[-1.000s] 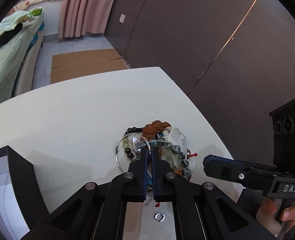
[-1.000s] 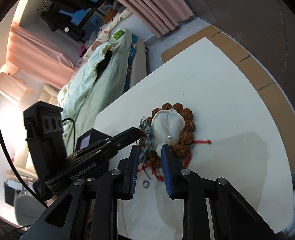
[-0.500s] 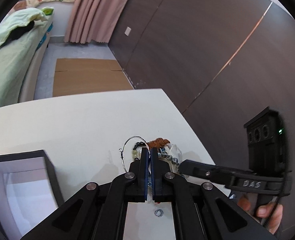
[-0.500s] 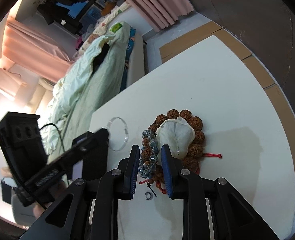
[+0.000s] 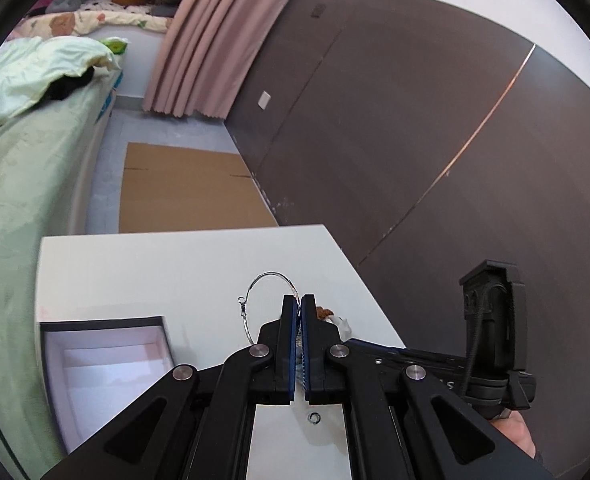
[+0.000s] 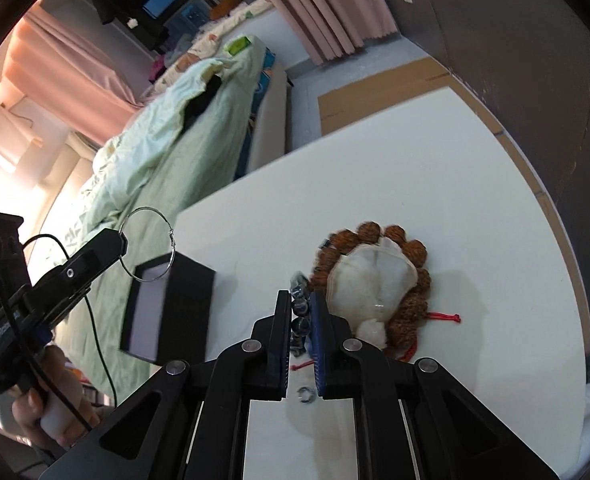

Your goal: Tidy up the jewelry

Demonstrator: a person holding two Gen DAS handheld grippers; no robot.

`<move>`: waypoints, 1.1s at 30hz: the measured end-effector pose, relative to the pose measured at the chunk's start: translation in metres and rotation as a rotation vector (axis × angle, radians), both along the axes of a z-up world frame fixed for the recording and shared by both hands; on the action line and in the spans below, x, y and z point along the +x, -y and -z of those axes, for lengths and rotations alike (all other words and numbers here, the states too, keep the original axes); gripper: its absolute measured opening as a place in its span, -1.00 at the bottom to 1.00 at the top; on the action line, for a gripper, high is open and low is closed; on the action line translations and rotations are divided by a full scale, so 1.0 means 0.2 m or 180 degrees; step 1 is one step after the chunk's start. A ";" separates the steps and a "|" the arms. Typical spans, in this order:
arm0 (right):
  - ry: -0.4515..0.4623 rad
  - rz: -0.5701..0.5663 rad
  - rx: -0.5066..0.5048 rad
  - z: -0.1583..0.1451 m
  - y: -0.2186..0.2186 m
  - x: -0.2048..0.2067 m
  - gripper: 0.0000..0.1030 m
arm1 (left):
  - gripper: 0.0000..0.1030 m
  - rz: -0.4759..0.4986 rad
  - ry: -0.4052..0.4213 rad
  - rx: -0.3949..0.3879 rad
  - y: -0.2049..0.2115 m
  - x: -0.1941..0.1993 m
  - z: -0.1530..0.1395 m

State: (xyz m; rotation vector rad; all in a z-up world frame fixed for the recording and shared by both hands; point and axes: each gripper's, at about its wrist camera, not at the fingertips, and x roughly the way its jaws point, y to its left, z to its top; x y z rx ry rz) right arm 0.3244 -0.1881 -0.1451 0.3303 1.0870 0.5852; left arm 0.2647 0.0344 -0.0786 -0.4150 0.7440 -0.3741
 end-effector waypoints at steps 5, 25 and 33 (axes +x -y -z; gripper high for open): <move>0.0148 -0.0048 0.0069 -0.11 -0.06 -0.03 -0.79 | -0.97 -0.0153 0.0039 -0.0033 -0.13 -0.05 -0.05; 0.0545 -0.0459 0.0334 -0.44 -0.53 -0.17 -0.79 | 0.24 -0.0540 -0.0579 -0.0475 -0.51 -0.17 0.11; 0.0454 -0.0556 0.0337 -0.38 -0.68 -0.19 -0.79 | 0.78 -0.0870 -0.0362 -0.0549 -0.67 -0.28 0.02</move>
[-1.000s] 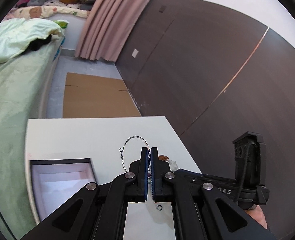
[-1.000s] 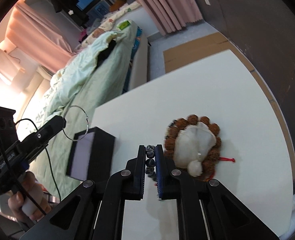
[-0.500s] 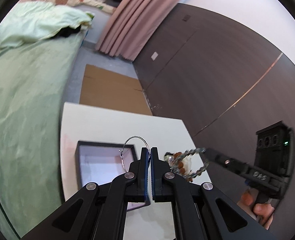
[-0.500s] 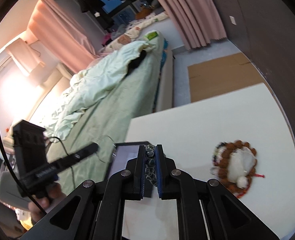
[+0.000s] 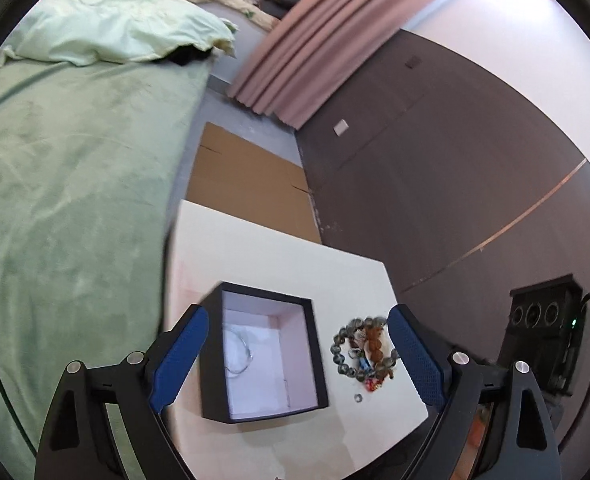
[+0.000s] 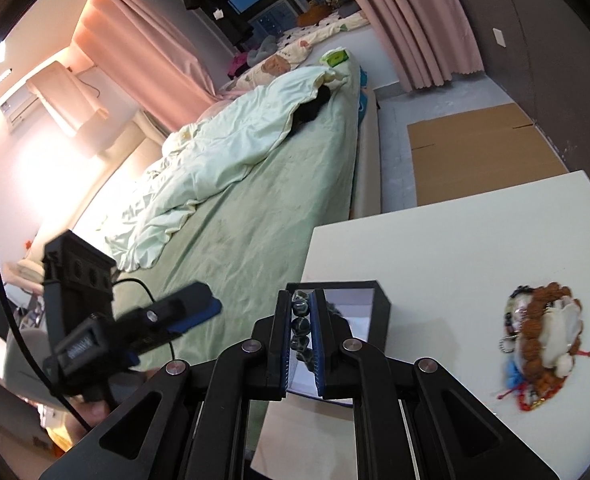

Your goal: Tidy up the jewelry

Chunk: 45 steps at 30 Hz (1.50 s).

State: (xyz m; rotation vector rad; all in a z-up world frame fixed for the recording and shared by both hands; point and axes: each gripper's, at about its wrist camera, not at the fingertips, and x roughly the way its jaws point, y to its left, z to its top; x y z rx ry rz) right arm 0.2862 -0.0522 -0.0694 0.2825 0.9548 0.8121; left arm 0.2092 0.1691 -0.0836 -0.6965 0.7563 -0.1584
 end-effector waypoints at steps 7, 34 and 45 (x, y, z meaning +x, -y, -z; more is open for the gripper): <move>-0.0066 -0.0122 -0.0044 0.05 -0.13 -0.01 -0.79 | 0.78 -0.0184 -0.0040 0.0013 -0.10 -0.04 0.00; 0.0095 0.0587 -0.0468 -0.12 0.63 0.06 0.22 | 0.95 0.0206 0.0024 0.0347 0.40 0.16 -0.10; -0.0392 0.0907 -0.0272 0.20 0.90 0.15 0.22 | 0.47 0.0671 -0.0129 0.0592 0.73 0.29 0.02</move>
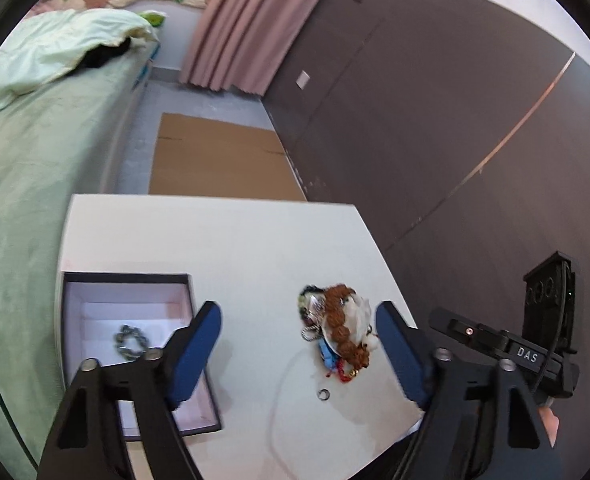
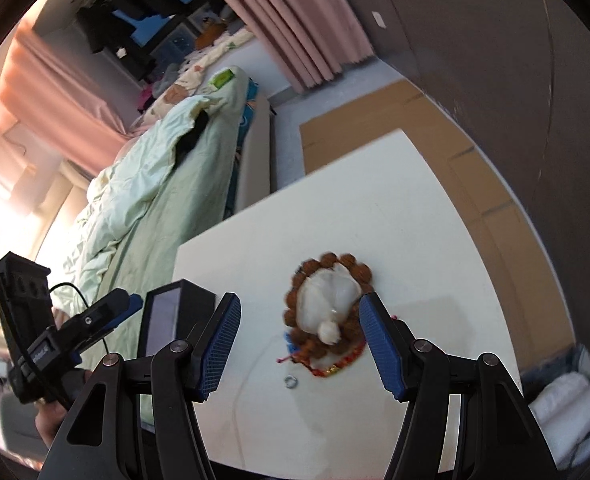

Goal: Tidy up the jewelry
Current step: 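Grasp the white cloth pouch with the right gripper while the left grasps the brown bead bracelet, then lift the pouch and brown bead bracelet toward the black box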

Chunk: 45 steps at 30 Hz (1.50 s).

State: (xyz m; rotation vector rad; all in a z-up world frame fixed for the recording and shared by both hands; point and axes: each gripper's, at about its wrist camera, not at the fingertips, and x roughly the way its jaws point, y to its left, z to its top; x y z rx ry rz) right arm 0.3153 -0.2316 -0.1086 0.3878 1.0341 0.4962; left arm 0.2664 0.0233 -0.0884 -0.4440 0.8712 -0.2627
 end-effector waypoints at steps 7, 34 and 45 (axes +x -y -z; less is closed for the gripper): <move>-0.0170 -0.0020 0.0165 0.13 0.03 0.05 0.21 | 0.07 0.0183 -0.0112 0.0063 0.14 0.10 0.09; -0.0102 -0.0008 0.0407 0.18 0.06 0.10 -0.94 | 0.04 0.0323 -0.0209 0.0195 0.31 0.23 0.19; 0.0107 0.0356 0.0475 0.07 0.25 0.04 -0.95 | 0.04 0.0473 -0.0420 0.0309 0.46 0.29 0.32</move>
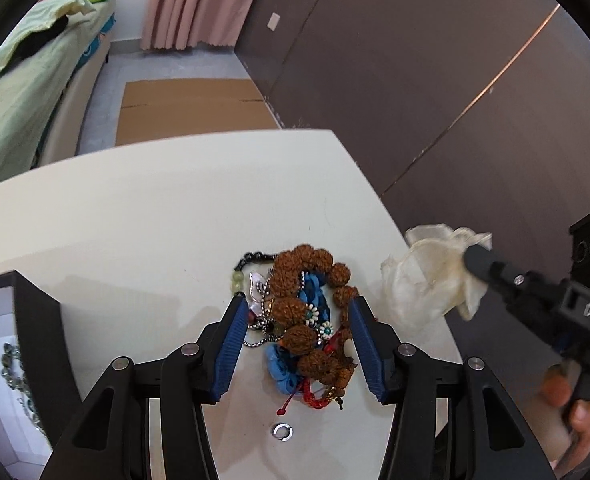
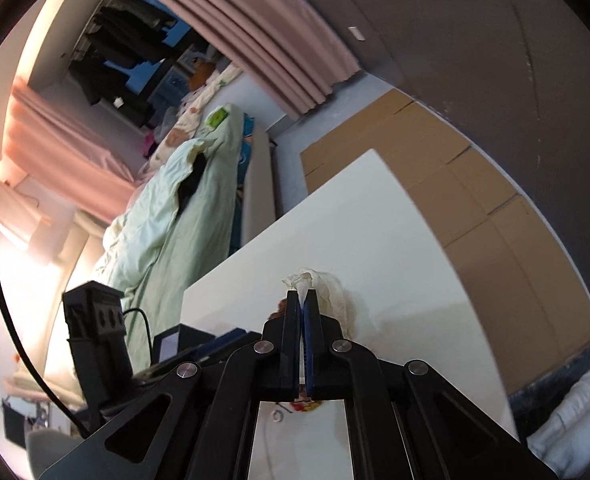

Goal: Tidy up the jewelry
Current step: 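Lift the pouch and brown bead bracelet toward the black box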

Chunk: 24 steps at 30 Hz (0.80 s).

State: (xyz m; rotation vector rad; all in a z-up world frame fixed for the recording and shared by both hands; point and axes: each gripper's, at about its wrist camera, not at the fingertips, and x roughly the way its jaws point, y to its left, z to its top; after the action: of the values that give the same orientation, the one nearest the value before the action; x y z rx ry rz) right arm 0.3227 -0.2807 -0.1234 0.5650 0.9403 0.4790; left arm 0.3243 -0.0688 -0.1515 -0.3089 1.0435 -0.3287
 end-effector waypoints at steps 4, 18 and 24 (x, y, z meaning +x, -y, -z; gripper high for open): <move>0.0011 0.0017 0.0030 -0.02 0.02 0.00 -0.94 | -0.29 0.0051 -0.0144 0.0043 0.03 0.00 0.07; 0.0053 0.0032 0.0159 -0.07 0.05 -0.02 -0.95 | -0.62 0.0136 0.0147 0.0027 0.05 -0.06 -0.12; 0.0105 0.0026 0.0202 -0.11 0.04 -0.05 -0.94 | -0.62 0.0176 0.0353 -0.0039 0.04 -0.10 -0.26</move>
State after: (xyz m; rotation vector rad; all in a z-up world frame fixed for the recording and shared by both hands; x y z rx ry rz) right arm 0.3129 -0.2893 -0.1021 0.6163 0.8934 0.5110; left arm 0.3038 -0.0762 -0.1002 -0.2702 0.9424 -0.3977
